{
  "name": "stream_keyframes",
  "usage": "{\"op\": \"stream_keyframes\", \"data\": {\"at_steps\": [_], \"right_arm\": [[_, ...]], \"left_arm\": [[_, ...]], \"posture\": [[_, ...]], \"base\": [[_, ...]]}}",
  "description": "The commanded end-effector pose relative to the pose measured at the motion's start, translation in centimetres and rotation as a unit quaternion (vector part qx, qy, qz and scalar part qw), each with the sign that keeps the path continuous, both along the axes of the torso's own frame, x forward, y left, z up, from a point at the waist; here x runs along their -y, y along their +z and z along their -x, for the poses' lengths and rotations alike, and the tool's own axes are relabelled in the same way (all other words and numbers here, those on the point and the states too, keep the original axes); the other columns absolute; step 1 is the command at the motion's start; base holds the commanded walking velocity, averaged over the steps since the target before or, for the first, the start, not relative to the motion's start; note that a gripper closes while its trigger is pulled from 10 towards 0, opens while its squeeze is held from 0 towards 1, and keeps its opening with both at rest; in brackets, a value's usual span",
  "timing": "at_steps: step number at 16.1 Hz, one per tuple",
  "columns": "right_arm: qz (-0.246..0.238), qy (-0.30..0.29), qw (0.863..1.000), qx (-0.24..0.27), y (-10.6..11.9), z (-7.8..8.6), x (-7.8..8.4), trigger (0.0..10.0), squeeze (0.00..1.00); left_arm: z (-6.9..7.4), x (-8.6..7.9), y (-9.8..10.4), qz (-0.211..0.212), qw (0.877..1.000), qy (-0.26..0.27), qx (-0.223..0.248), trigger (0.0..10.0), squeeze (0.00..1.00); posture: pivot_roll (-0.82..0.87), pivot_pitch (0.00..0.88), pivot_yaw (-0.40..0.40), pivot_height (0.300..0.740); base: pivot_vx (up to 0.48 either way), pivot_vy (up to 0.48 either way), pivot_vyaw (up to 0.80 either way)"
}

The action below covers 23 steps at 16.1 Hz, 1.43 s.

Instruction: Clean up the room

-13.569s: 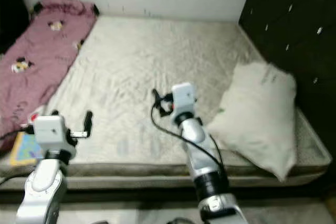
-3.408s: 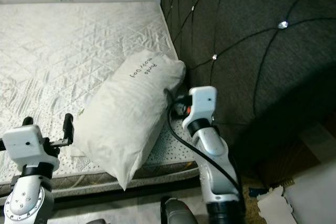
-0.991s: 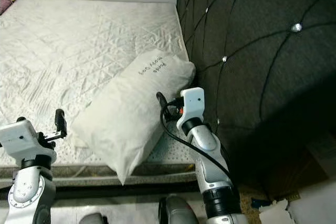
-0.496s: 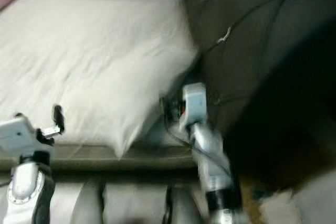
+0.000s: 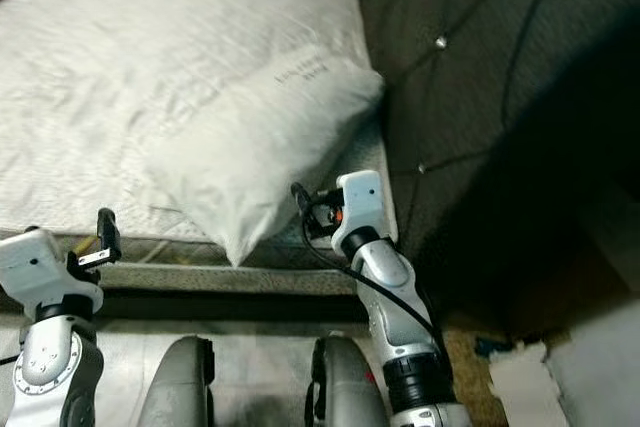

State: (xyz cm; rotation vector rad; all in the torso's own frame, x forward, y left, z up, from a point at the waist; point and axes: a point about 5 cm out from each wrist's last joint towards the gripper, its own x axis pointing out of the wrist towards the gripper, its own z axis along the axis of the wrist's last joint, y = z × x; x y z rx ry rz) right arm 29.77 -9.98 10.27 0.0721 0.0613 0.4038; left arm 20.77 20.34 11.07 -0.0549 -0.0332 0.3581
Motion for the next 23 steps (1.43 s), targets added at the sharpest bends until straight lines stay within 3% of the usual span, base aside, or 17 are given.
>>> {"op": "stream_keyframes", "data": {"at_steps": [1,4,12,19,23], "right_arm": [[0.001,0.002,1.0,0.004,0.33,-0.13,0.04,10.0,0.0],[0.002,0.004,1.0,0.004,0.36,-0.18,0.09,10.0,0.0],[-0.001,0.001,1.0,0.0,0.3,-0.29,0.06,10.0,0.0],[-0.001,0.014,1.0,0.0,0.25,-0.34,-0.29,10.0,0.0],[0.0,0.013,1.0,-0.001,0.18,-0.35,-0.24,10.0,0.0]], "left_arm": [[0.01,0.2,0.25,0.003,1.0,0.0,0.002,10.0,0.0],[-0.08,0.27,0.25,0.005,1.0,0.0,0.003,10.0,0.0],[-0.55,0.64,0.44,0.004,1.0,-0.016,0.011,10.0,0.0],[-0.61,1.01,0.6,0.003,0.999,-0.029,0.018,10.0,0.0],[-0.79,0.98,0.11,0.007,1.0,-0.02,0.001,10.0,0.0]], "posture": [[-0.01,0.137,-0.06,0.611],[-0.01,0.137,-0.063,0.586],[-0.02,0.134,-0.056,0.586],[-0.01,0.131,-0.062,0.586],[-0.01,0.123,-0.06,0.586]], "base": [[0.0,0.0,0.0],[0.0,0.0,0.0],[0.0,0.0,0.0],[0.45,0.0,0.0],[0.06,0.0,0.0]]}}
